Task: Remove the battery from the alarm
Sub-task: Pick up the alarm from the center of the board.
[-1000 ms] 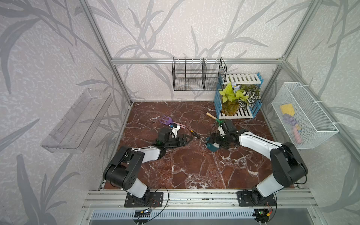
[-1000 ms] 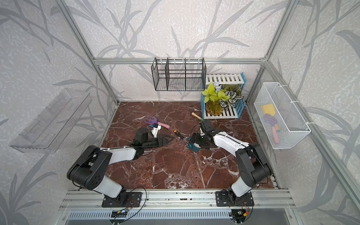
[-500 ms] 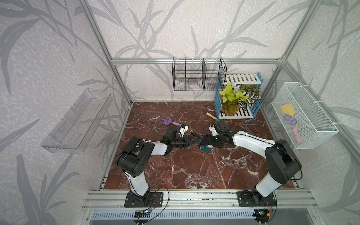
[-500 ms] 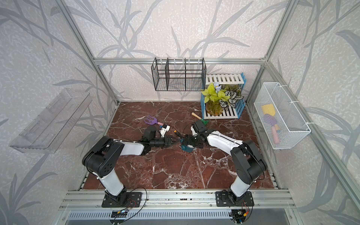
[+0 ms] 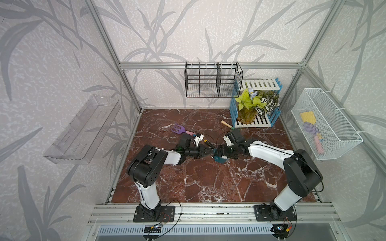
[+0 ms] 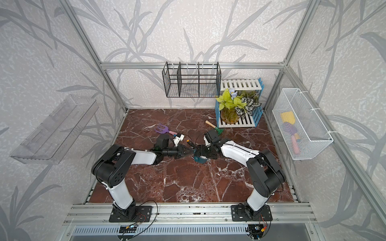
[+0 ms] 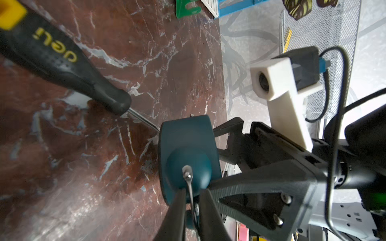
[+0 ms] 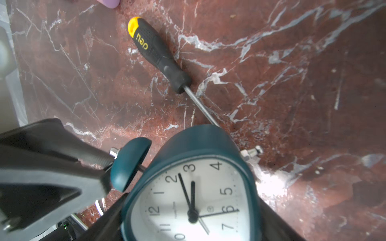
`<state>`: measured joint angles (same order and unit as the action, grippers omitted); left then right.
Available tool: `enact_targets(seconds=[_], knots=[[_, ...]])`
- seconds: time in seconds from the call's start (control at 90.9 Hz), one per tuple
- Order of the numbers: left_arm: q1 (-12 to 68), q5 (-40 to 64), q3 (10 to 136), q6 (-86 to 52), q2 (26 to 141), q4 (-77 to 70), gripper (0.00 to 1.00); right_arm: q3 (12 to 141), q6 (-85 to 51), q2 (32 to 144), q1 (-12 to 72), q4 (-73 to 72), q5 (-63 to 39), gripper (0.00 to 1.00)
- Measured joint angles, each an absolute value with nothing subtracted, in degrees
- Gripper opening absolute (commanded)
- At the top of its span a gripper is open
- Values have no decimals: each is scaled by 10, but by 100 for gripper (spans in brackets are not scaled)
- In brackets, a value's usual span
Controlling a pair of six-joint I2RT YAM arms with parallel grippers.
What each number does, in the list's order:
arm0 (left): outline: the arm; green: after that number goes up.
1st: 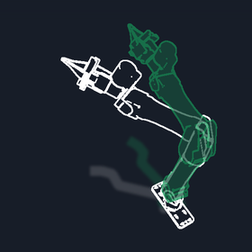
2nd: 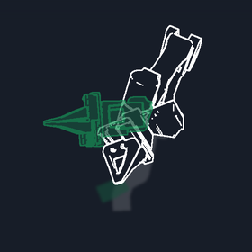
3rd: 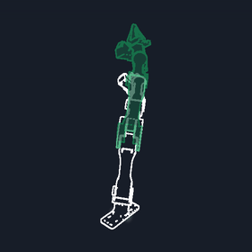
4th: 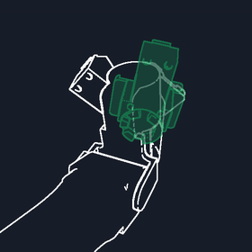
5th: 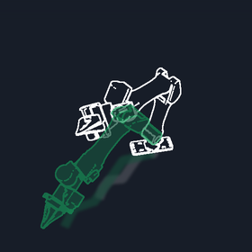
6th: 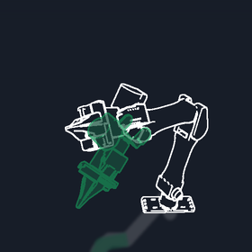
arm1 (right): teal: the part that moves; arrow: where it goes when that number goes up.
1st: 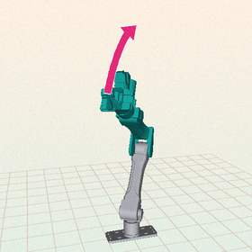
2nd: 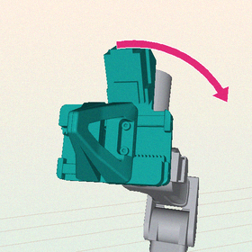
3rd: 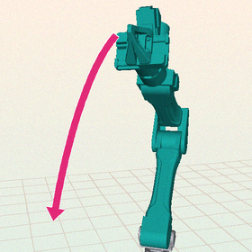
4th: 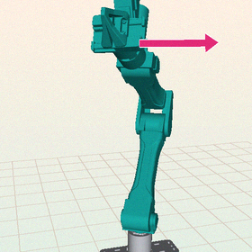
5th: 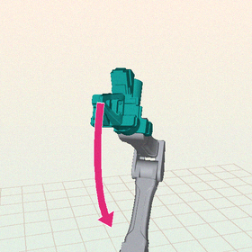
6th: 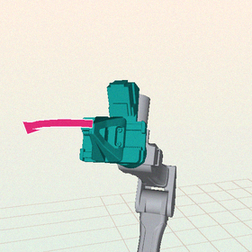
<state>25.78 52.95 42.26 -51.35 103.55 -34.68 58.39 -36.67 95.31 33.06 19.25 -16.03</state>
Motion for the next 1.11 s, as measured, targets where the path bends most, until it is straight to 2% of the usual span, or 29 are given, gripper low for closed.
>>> enact_targets(seconds=[0.088,0.242,0.429,0.583,0.66,0.759,0.858,0.968,1.111], knots=[[257,533,430,-511,1036,-336,0,584,-367,953,333,193,-152,85],[256,531,443,-494,1035,-295,0,585,-363,948,333,194,-143,100],[232,503,474,-416,982,-162,0,571,-335,863,318,189,-128,99],[219,424,551,-288,898,-43,0,493,-360,726,246,116,-164,99],[229,377,594,-201,863,-6,0,444,-422,687,206,41,-201,99],[265,307,621,-63,823,26,0,413,-530,694,185,-51,-247,99],[321,222,608,92,792,32,0,428,-646,747,185,-119,-304,99],[369,156,534,246,760,-22,0,471,-780,824,193,-168,-356,99],[381,106,499,378,755,-37,0,488,-919,876,215,-187,-383,100]])
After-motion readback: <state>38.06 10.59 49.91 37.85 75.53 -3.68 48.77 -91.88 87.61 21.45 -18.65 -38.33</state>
